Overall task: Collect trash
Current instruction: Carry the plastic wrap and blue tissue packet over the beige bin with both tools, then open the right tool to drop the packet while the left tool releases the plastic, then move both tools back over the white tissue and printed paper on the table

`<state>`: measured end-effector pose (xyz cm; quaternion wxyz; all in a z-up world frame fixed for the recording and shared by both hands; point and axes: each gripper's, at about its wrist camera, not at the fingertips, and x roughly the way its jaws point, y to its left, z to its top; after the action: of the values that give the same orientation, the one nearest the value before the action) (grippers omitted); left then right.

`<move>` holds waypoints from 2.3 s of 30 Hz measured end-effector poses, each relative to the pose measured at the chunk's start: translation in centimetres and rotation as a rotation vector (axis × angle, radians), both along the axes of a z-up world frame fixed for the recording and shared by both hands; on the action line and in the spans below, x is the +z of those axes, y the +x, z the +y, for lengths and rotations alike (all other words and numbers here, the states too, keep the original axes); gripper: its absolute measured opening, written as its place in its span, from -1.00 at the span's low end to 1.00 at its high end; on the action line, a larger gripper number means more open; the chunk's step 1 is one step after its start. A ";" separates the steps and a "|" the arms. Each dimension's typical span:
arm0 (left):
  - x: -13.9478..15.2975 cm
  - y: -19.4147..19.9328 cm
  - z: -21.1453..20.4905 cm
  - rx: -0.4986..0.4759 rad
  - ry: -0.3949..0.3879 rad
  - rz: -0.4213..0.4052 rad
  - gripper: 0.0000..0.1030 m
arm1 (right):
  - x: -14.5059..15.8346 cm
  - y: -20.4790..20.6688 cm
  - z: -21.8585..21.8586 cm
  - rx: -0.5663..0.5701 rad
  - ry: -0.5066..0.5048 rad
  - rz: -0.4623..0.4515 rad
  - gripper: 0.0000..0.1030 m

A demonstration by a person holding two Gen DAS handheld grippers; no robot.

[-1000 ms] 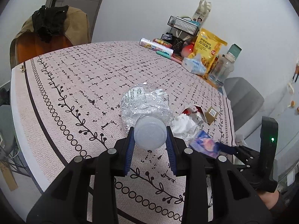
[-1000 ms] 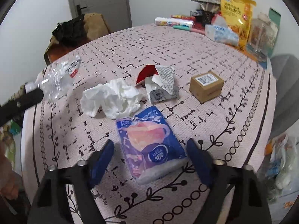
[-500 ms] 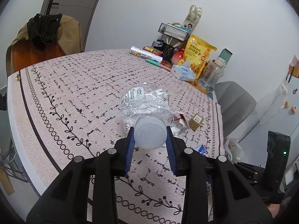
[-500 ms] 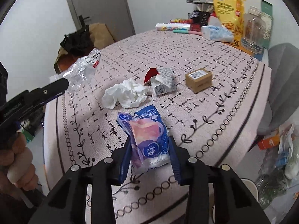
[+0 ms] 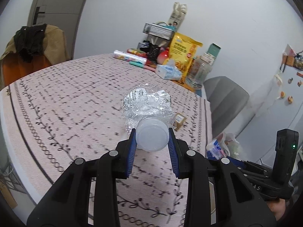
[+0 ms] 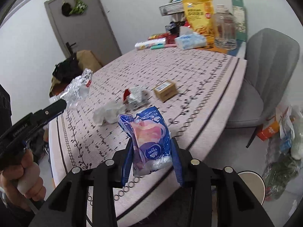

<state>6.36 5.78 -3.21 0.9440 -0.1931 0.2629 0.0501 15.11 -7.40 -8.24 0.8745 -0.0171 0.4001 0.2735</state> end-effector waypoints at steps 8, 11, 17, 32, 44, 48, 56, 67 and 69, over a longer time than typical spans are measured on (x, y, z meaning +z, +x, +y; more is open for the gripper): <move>1.1 2.6 -4.9 -0.116 0.026 -0.001 -0.38 | 0.6 0.2 -6.5 -0.131 0.038 -0.028 -0.26; 1.4 3.8 -7.5 -0.175 0.045 0.010 -0.38 | 0.0 0.2 -9.3 -0.191 0.045 -0.029 -0.26; 1.2 6.6 -12.6 -0.275 0.066 0.039 -0.38 | -2.5 0.4 -15.0 -0.315 0.061 0.011 -0.25; -4.6 13.1 -22.9 -0.460 0.071 0.218 -0.38 | -10.1 1.2 -25.1 -0.510 0.115 0.126 -0.21; -8.6 14.7 -28.4 -0.582 0.053 0.333 -0.38 | -13.8 1.5 -30.0 -0.620 0.196 0.162 0.32; -10.2 15.1 -30.4 -0.619 0.064 0.380 -0.38 | -14.0 0.7 -31.7 -0.648 0.199 0.161 0.32; -13.4 16.0 -34.3 -0.697 0.069 0.464 -0.38 | -13.3 -1.7 -35.4 -0.718 0.209 0.145 0.34; -12.2 16.1 -33.9 -0.737 -0.054 0.391 0.71 | -11.3 -2.6 -35.9 -0.730 0.204 0.123 0.34; -11.0 16.1 -32.7 -0.713 -0.063 0.361 0.77 | -10.8 -2.5 -35.2 -0.714 0.199 0.119 0.34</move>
<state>22.48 -26.89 -14.22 0.8346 -0.1065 0.4763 -0.2555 12.64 -42.59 -19.08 0.8875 0.2243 0.4024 -0.0105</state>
